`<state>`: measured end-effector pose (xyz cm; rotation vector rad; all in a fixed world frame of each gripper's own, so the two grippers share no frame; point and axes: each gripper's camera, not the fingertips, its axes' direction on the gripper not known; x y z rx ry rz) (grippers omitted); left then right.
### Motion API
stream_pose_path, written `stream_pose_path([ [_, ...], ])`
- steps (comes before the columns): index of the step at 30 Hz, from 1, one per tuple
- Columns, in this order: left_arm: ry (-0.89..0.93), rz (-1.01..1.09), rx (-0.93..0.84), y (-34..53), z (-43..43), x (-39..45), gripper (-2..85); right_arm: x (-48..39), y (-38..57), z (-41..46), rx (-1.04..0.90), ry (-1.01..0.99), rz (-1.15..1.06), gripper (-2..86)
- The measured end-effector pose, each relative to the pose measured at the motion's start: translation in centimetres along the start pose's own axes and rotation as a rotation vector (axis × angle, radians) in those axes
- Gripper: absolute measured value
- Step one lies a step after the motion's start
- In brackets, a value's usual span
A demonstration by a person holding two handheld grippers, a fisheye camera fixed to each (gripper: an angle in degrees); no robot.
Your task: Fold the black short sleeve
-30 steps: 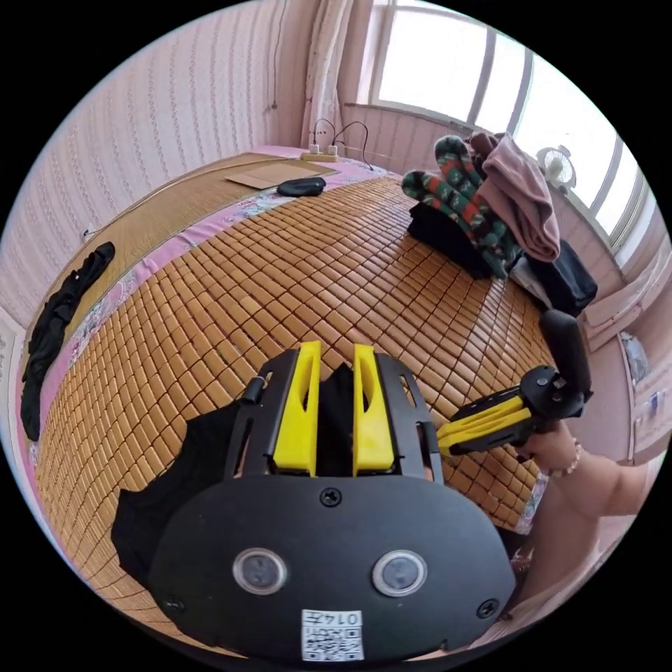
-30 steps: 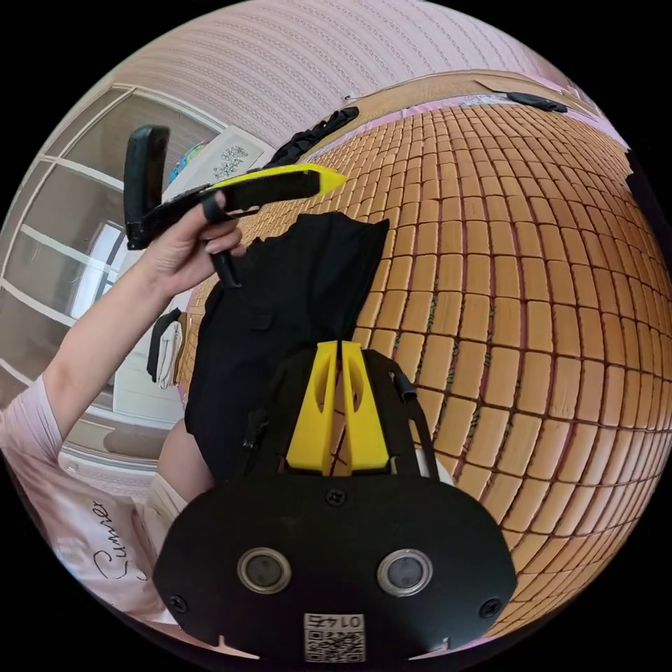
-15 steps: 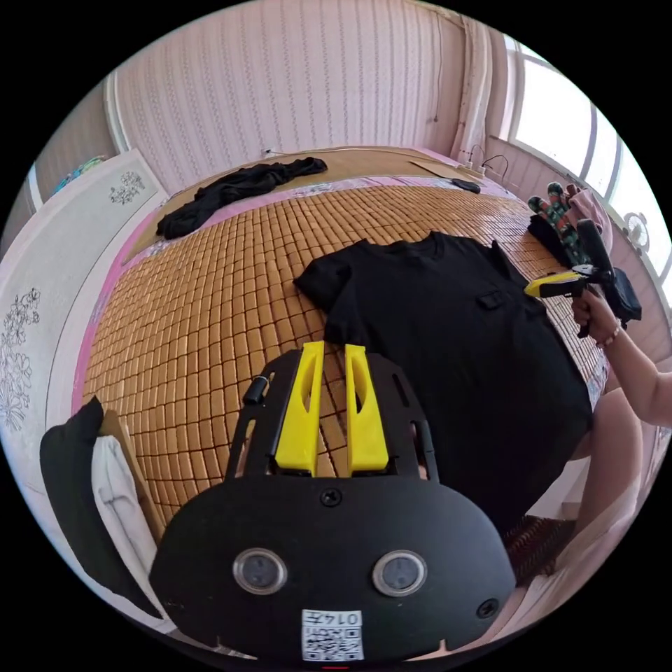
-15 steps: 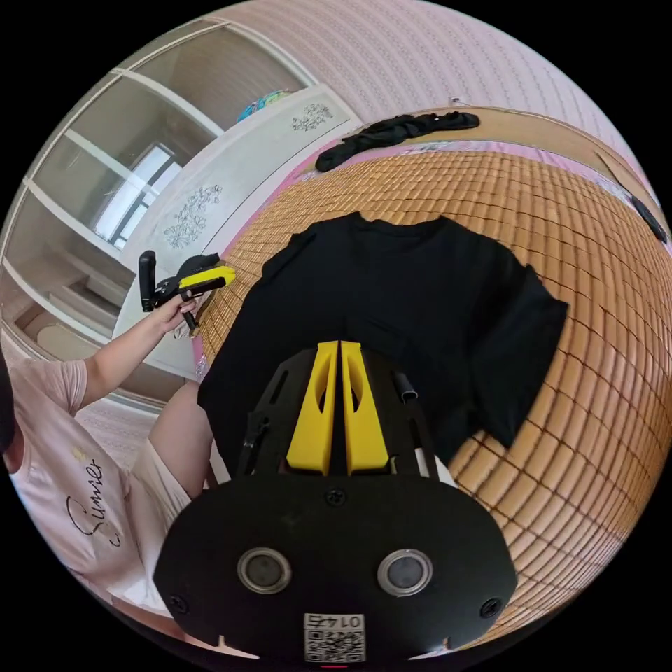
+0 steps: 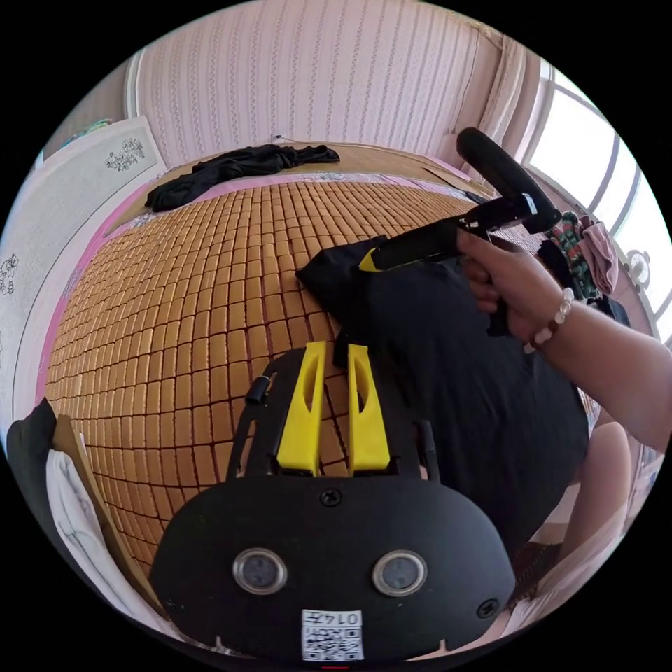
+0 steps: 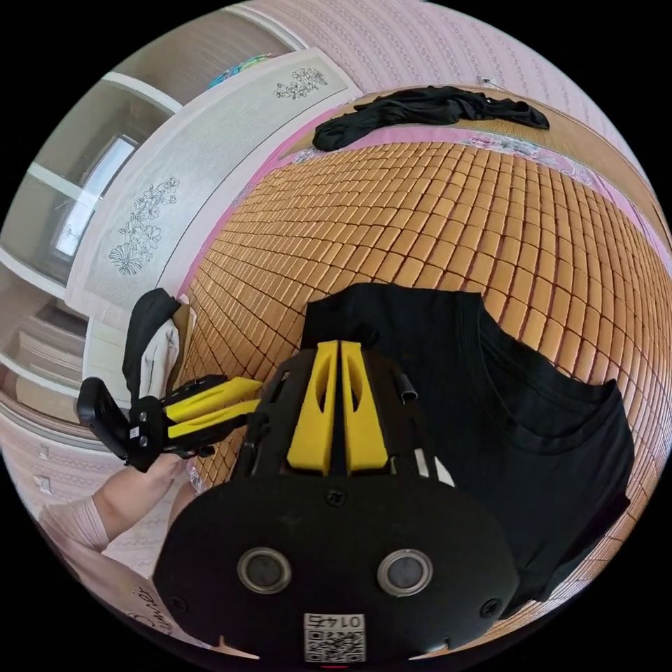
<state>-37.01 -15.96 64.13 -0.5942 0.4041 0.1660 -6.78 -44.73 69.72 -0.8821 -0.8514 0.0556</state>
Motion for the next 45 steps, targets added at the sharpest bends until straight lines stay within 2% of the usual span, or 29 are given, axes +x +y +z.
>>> stream_pose_path([
  [3, 0.024, -0.011, -0.034, 0.5, -0.3, -1.8, 0.1, -3.0, -2.6, -0.1, -0.013, -0.050, -0.056, 0.5],
  [7, 0.103, -0.048, 0.040, 1.7, -2.1, -4.1, -0.5, -6.7, -5.5, -1.6, 0.027, -0.093, -0.117, 0.2],
  [10, 0.096, -0.056, 0.072, 2.2, -2.7, -5.5, 0.4, -7.7, -6.3, -2.4, 0.000, 0.037, -0.150, 1.2],
  [12, 0.122, -0.054, 0.069, 1.8, -2.5, -6.2, 3.9, -6.0, -6.6, -0.7, -0.142, 0.218, -0.077, 5.5],
  [13, 0.145, -0.052, 0.066, 1.7, -2.4, -6.4, 5.1, -5.5, -6.6, -0.2, -0.174, 0.244, -0.051, 7.0],
  [15, 0.210, -0.047, 0.031, 0.9, -1.8, -6.7, 6.6, -4.5, -6.5, 1.0, -0.224, 0.143, 0.005, 6.4],
  [19, 0.209, -0.017, -0.013, 0.5, -0.9, -7.3, 2.1, -6.0, -7.6, -0.1, -0.134, 0.019, -0.012, 1.8],
  [24, 0.149, -0.115, 0.026, 2.3, -3.4, -9.7, -0.8, -13.5, -11.1, 0.5, -0.133, -0.109, -0.257, 0.3],
  [27, 0.148, -0.157, -0.008, 3.4, -3.7, -10.8, -0.7, -16.3, -12.3, 2.3, -0.222, -0.045, -0.321, 0.2],
  [32, 0.201, -0.197, 0.014, 4.9, -4.4, -12.2, 1.8, -17.1, -12.1, 1.4, -0.195, 0.079, -0.349, 0.1],
  [35, 0.238, -0.216, 0.029, 4.8, -4.2, -12.7, 4.4, -16.8, -11.8, 2.3, -0.245, 0.115, -0.352, 0.3],
  [41, 0.234, -0.216, 0.014, 3.3, -2.9, -12.0, 6.7, -17.4, -11.1, 6.8, -0.367, 0.142, -0.351, 7.9],
  [45, 0.209, -0.195, -0.015, 2.9, -2.2, -11.4, 5.1, -17.1, -10.4, 6.8, -0.321, 0.203, -0.366, 6.1],
])
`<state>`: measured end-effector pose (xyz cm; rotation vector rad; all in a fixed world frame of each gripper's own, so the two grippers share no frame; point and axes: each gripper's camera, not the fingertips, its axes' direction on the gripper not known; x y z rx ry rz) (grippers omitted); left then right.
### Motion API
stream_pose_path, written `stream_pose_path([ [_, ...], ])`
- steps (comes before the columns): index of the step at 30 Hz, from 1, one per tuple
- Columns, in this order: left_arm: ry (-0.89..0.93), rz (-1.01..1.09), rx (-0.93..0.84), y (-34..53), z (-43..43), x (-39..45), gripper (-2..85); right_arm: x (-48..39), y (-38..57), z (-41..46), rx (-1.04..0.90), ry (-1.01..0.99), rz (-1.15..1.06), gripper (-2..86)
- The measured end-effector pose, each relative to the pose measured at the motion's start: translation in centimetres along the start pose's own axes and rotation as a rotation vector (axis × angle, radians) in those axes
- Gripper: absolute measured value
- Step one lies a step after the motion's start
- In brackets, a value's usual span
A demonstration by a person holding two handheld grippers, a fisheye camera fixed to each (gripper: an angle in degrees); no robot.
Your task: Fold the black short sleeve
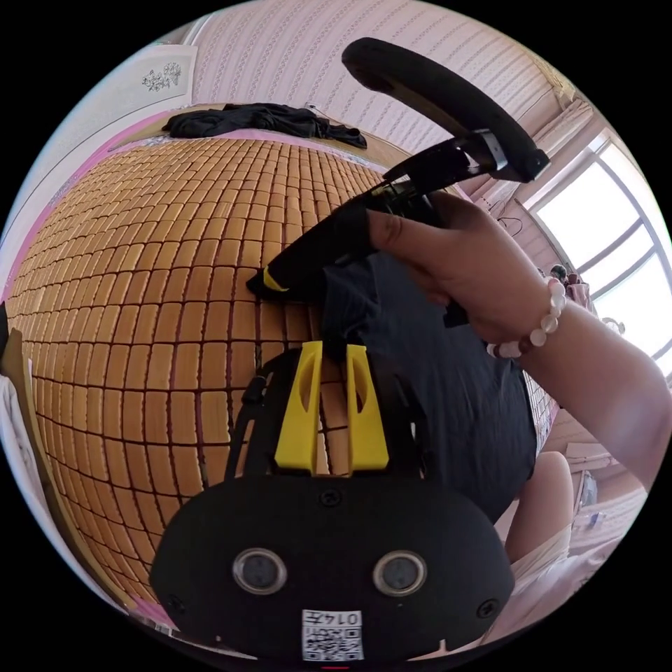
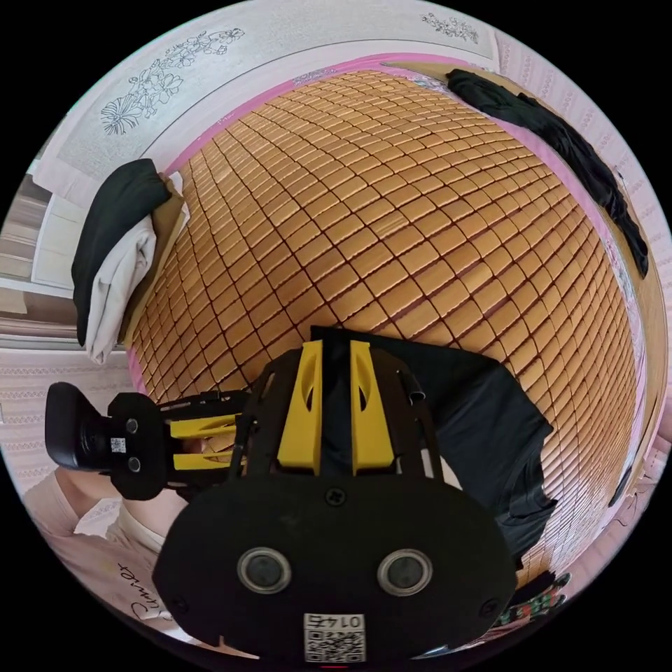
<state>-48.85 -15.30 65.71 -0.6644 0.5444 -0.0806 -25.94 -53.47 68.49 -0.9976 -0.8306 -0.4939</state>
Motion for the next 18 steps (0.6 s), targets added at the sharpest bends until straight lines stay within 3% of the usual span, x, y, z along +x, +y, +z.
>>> stream_pose_path([
  [10, -0.009, 0.015, 0.035, 0.3, 0.1, 1.7, 0.1, 7.1, 7.0, -2.8, 0.307, -0.373, 0.157, 0.5],
  [14, 0.106, 0.170, 0.213, 1.2, -1.9, 3.7, 2.0, 10.4, 15.9, -6.1, 0.579, -0.504, 0.223, 0.4],
  [16, 0.156, 0.218, 0.251, 1.8, -2.6, 4.5, 4.6, 12.1, 20.5, -6.1, 0.628, -0.414, 0.309, 0.5],
  [18, 0.193, 0.246, 0.205, 1.8, -2.5, 5.4, 6.6, 14.7, 24.7, -3.9, 0.509, -0.254, 0.471, 0.5],
])
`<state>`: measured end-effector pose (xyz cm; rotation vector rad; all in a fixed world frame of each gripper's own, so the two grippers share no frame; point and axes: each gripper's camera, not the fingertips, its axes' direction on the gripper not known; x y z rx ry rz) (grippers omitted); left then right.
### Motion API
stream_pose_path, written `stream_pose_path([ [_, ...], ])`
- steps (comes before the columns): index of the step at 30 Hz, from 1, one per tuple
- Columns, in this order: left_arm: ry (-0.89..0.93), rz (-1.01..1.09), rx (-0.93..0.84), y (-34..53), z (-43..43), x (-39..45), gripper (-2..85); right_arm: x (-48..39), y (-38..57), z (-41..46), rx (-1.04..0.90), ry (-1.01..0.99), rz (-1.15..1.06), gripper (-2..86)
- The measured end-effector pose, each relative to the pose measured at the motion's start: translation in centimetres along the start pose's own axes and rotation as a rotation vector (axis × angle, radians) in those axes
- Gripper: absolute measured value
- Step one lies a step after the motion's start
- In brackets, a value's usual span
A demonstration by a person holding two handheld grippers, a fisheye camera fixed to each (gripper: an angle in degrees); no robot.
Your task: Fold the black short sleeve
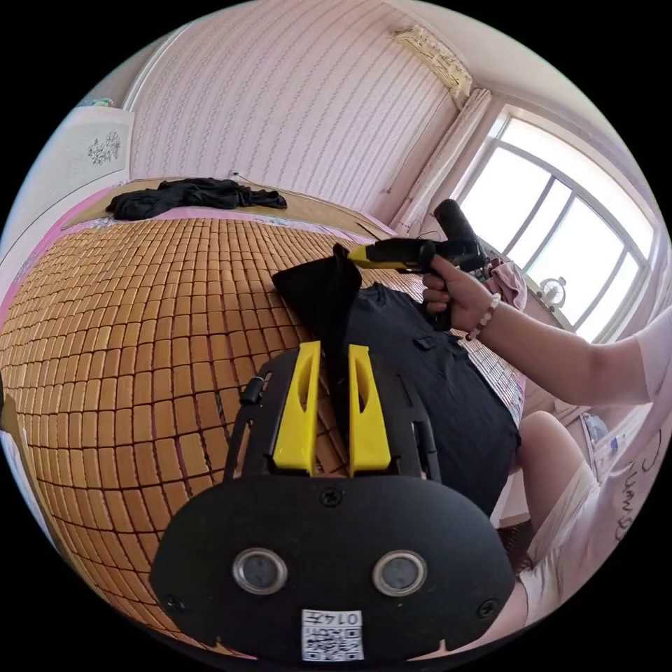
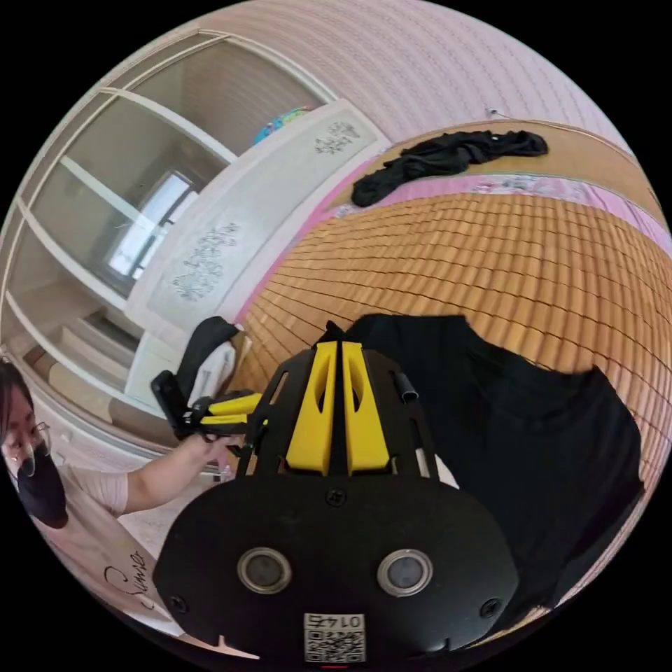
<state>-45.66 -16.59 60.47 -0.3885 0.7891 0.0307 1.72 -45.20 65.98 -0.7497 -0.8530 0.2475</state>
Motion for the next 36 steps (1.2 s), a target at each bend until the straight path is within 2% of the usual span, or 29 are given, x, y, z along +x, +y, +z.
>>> stream_pose_path([
  [3, -0.040, 0.032, -0.042, -0.4, 0.9, 1.5, 7.7, 2.9, 1.7, -0.1, -0.066, -0.031, 0.027, 0.7],
  [10, -0.105, 0.114, -0.157, -2.4, 4.8, 5.1, 7.8, 1.8, 1.1, 1.5, -0.138, -0.024, -0.092, 0.4],
  [13, -0.107, 0.119, -0.213, -3.1, 6.3, 6.4, 7.5, 0.9, 2.3, 0.6, -0.102, 0.009, -0.160, 0.0],
  [16, -0.106, 0.197, -0.194, -3.4, 6.2, 8.7, 6.4, 1.5, 6.3, -2.0, -0.056, 0.109, -0.193, 0.1],
  [20, -0.143, 0.313, -0.240, -4.6, 7.3, 12.1, 3.6, 6.4, 14.7, -7.7, 0.013, 0.288, -0.063, 1.2],
  [25, -0.046, 0.338, -0.278, -8.0, 11.1, 16.1, 1.3, 13.1, 23.0, -13.5, 0.042, 0.434, 0.127, 5.0],
  [30, 0.020, 0.421, -0.325, -12.9, 17.9, 22.6, 1.5, 18.6, 27.5, -15.9, 0.109, 0.333, 0.209, 5.8],
  [33, 0.016, 0.480, -0.348, -16.0, 22.0, 26.5, 1.9, 20.5, 27.7, -15.9, 0.112, 0.267, 0.171, 6.6],
  [36, 0.016, 0.505, -0.363, -18.9, 26.0, 29.7, 2.9, 21.8, 27.7, -15.1, 0.073, 0.288, 0.121, 7.1],
])
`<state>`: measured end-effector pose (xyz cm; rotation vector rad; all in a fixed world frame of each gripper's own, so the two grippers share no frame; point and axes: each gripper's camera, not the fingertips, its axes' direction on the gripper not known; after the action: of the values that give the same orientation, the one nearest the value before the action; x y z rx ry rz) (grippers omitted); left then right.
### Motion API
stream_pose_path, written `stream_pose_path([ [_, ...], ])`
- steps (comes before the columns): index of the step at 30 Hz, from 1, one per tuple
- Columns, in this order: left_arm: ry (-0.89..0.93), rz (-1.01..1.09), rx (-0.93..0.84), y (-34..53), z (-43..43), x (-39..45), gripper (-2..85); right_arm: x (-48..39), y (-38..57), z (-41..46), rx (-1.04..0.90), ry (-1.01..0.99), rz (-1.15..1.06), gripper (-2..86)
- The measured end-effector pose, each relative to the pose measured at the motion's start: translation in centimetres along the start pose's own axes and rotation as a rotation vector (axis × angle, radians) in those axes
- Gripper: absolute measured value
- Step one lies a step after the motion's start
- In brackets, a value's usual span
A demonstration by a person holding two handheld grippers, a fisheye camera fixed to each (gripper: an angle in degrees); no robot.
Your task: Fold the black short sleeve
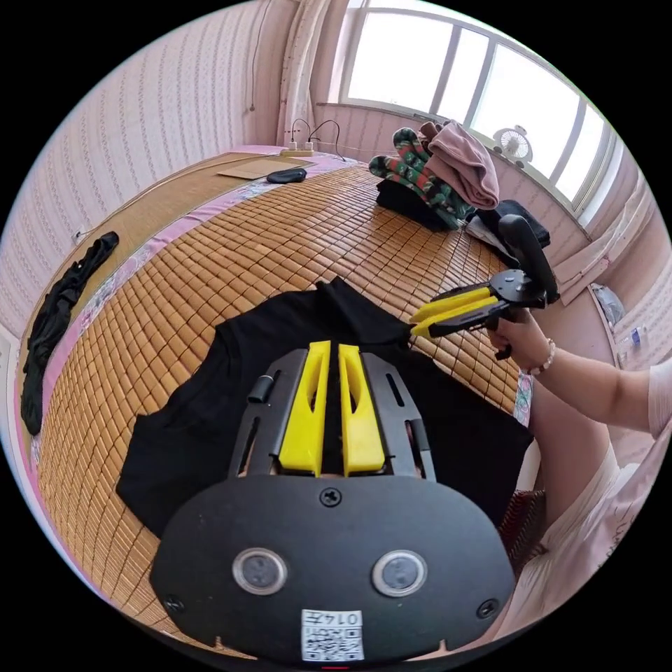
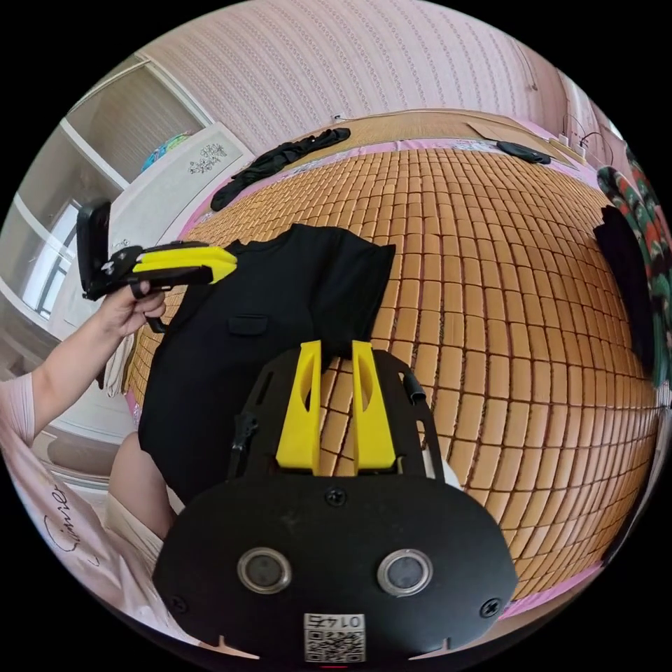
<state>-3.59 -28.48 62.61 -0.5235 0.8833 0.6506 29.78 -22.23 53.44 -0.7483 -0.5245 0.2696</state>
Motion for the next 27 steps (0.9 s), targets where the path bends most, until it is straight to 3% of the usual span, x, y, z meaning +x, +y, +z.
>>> stream_pose_path([
  [4, -0.009, -0.004, -0.042, -5.2, 3.3, 1.1, 4.9, 1.4, 0.9, 0.4, -0.012, 0.035, -0.041, 5.6],
  [12, -0.096, -0.062, -0.225, -10.5, 10.5, 2.1, 6.0, 6.2, 2.0, 0.2, -0.002, -0.091, -0.021, 1.6],
  [17, -0.050, -0.098, -0.198, -10.8, 9.7, 1.2, 0.4, 7.7, 2.2, -0.1, -0.005, -0.115, -0.021, 1.2],
  [21, -0.046, -0.114, 0.051, -9.1, 3.5, 0.6, -0.3, 7.5, 3.2, -3.1, 0.169, -0.181, -0.143, 1.2],
  [23, -0.075, -0.102, 0.121, -6.8, 0.9, 0.7, 0.3, 7.2, 3.3, -3.7, 0.163, -0.231, -0.228, 1.2],
  [27, -0.104, -0.196, 0.011, -0.6, -0.3, -0.8, 4.7, 7.5, 3.3, -3.3, 0.060, -0.299, -0.294, 1.0],
])
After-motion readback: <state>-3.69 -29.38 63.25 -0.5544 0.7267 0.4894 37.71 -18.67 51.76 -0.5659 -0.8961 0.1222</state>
